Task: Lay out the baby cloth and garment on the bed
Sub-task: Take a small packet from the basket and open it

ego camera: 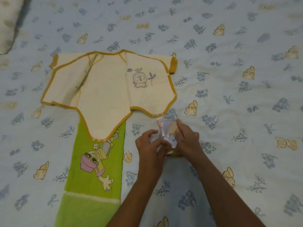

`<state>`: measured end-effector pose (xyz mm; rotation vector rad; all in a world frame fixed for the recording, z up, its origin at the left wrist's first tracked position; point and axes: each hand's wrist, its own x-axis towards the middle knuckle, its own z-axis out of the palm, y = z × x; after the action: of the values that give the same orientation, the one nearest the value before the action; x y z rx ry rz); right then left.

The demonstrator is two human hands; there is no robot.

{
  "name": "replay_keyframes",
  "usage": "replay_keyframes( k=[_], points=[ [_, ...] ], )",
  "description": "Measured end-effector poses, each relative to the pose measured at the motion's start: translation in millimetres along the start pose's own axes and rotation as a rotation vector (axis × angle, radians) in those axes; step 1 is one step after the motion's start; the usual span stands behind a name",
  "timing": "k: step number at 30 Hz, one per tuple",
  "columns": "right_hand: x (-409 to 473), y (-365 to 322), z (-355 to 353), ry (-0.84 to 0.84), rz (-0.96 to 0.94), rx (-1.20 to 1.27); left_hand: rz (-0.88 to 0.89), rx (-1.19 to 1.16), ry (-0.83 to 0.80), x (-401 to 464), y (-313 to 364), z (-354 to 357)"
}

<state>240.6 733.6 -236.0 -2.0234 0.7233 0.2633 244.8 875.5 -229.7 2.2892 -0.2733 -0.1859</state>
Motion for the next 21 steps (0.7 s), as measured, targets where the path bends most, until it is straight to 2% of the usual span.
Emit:
replay_keyframes(
  k=[5,7,11,15,19,21],
  points=[
    [3.6,-4.9,1.2,0.047,-0.04,-0.006,0.121,-0.003,0.106,-0.7,0.3,-3.9],
    [10.7,-4.3,0.4,0.04,-0.078,-0.066,0.137,0.03,0.081,3.3,-2.6,-1.1],
    [18.3,0.6,0.8,0.029,-0.191,-0.264,0.017,0.079,-0.036,10.7,-7.2,5.9],
    [15.8,2.3,-3.0,-0.04,-0.17,-0.123,-0.076,-0.047,-0.005,27.0,-6.4,6.4],
    [14.7,6.8,-4.5,-0.055,-0.222,-0.284,-0.068,0.011,-0.108,31.7,-4.8,9.3],
    [15.3,6.7,-3.1,-0.027,-0.235,-0.326,-0.056,0.035,-0.054,34.9,-5.1,7.9]
  ],
)
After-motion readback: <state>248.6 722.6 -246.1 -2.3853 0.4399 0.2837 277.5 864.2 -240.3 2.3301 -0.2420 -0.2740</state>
